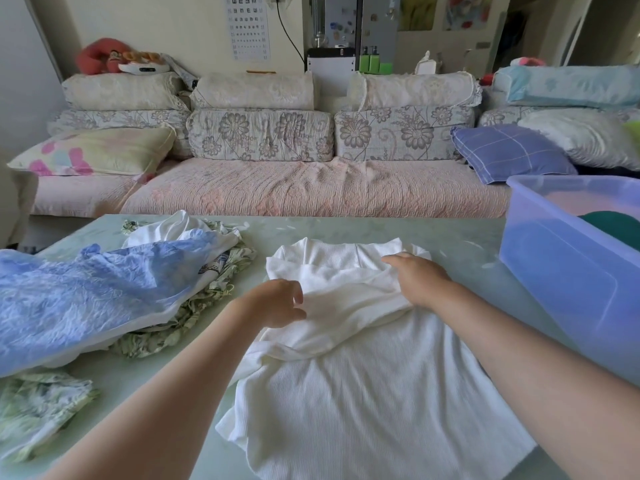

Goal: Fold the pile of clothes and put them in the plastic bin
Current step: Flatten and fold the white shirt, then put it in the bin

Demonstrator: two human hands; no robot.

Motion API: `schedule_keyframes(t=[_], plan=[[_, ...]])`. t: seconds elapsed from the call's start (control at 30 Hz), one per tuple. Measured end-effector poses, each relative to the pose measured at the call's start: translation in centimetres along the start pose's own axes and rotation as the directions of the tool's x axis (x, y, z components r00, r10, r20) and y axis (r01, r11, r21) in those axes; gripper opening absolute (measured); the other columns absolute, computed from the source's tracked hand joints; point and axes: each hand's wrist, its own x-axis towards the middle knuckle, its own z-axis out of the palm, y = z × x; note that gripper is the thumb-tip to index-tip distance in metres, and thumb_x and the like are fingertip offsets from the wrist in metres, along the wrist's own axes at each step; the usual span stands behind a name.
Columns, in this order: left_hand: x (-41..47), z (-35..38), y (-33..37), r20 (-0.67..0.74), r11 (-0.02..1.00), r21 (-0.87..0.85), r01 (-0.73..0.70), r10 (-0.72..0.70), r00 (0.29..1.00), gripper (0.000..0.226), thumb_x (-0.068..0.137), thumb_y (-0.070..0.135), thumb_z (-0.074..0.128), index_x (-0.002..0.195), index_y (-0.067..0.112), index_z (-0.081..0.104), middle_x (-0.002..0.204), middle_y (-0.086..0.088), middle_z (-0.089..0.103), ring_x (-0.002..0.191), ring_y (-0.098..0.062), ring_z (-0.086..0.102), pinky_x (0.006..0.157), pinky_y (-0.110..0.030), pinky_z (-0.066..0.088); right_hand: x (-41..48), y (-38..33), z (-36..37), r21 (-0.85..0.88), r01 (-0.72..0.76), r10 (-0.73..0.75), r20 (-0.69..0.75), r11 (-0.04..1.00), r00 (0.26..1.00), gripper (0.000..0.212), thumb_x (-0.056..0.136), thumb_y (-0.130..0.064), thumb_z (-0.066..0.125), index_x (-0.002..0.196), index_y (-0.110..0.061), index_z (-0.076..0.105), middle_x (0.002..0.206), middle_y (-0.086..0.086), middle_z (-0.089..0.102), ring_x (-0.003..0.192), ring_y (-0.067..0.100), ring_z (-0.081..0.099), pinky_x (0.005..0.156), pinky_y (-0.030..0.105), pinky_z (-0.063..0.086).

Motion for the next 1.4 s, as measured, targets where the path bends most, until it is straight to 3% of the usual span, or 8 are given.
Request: schedule_keyframes(t=[0.23,0.4,0.5,0.63,0.83,1.0,1.23,1.4], plan=[[1.6,-0.8,0.4,-0.040,0.989,-0.128,0.074,-0.080,0.996,0.022,0.100,0.027,0.043,0.110,0.016,0.058,0.110,-0.005,0.058,0.092,-0.022,0.051,0.073,-0.029,0.037,2.8,1.4,1.5,0.030,-0.034,0.036,-0.058,0.999,0.998,0.019,0.097,-0.009,0.046,0.111,-0.013,0.059,0.120,0.012,0.052,0.111,0.034,0.056,0.088,0.036,0.045],[2.7,-1.0,-0.5,-0.366,0.990,-0.100,0.100,-0.130,0.921,0.018,0.101,0.023,0.042,0.117,0.015,0.043,0.102,-0.009,0.062,0.083,-0.029,0.056,0.065,-0.035,0.043,3.4,1.2,0.8,0.240,-0.193,0.256,-0.271,0.951,0.928,0.029,0.090,-0.001,0.048,0.117,-0.011,0.056,0.122,0.017,0.045,0.108,0.040,0.055,0.092,0.040,0.043],[2.7,0.7,-1.0,-0.457,0.994,0.108,0.012,0.039,0.889,0.035,0.092,0.017,0.056,0.124,0.024,0.043,0.125,-0.003,0.052,0.113,-0.024,0.049,0.089,-0.037,0.046,2.7,0.9,1.4,0.178,-0.136,0.174,-0.217,0.975,0.961,0.051,0.088,-0.005,0.051,0.137,-0.015,0.045,0.136,0.015,0.033,0.117,0.041,0.050,0.100,0.043,0.043],[1.5,2.2,-1.3,-0.262,0.969,0.041,-0.242,0.244,0.934,0.035,0.089,0.035,0.057,0.124,0.039,0.052,0.134,0.011,0.048,0.127,-0.014,0.039,0.101,-0.036,0.038,1.5,-0.2,1.8,0.049,0.037,-0.032,-0.107,0.998,0.994,0.061,0.094,-0.033,0.050,0.152,-0.028,0.032,0.162,0.007,0.016,0.142,0.033,0.033,0.116,0.044,0.027],[-1.2,2.1,-4.1,-0.033,0.990,-0.060,-0.127,0.125,0.992,0.063,0.084,0.046,0.060,0.141,0.047,0.034,0.151,0.019,0.025,0.139,-0.012,0.022,0.109,-0.042,0.034,0.0,-0.6,2.6,-0.094,0.002,0.022,0.253,0.996,0.967,0.063,0.098,-0.054,0.025,0.157,-0.045,0.006,0.168,-0.003,0.005,0.153,0.018,0.007,0.122,0.048,0.010],[-3.6,0.8,-5.7,-0.097,0.992,0.037,-0.120,0.123,0.988,0.036,0.078,0.026,0.062,0.109,0.039,0.048,0.116,0.014,0.049,0.102,-0.014,0.051,0.081,-0.031,0.047,-0.7,-5.4,1.5,-0.220,0.112,-0.068,0.197,0.969,0.978,0.066,0.100,-0.037,0.035,0.159,-0.024,0.009,0.166,0.013,0.001,0.153,0.030,0.005,0.121,0.053,0.008],[-5.7,-0.3,-6.9,0.122,0.988,0.149,0.044,-0.063,0.991,0.010,0.082,0.038,0.053,0.081,0.032,0.062,0.098,0.008,0.062,0.092,-0.016,0.058,0.083,-0.033,0.049,-3.4,-12.4,3.4,-0.030,0.305,-0.281,0.311,0.952,0.908,0.051,0.102,-0.058,0.021,0.151,-0.057,0.009,0.167,0.001,-0.009,0.153,0.018,-0.012,0.121,0.055,-0.004],[-5.2,0.8,-8.3,-0.184,0.991,-0.020,0.134,-0.136,0.974,0.029,0.099,0.034,0.046,0.089,0.014,0.064,0.101,-0.005,0.063,0.090,-0.020,0.056,0.072,-0.031,0.041,-3.8,-13.1,3.9,-0.073,0.268,-0.233,0.313,0.961,0.921,0.050,0.097,-0.067,0.022,0.145,-0.067,0.007,0.167,-0.001,-0.011,0.152,0.016,-0.016,0.116,0.064,-0.005]])
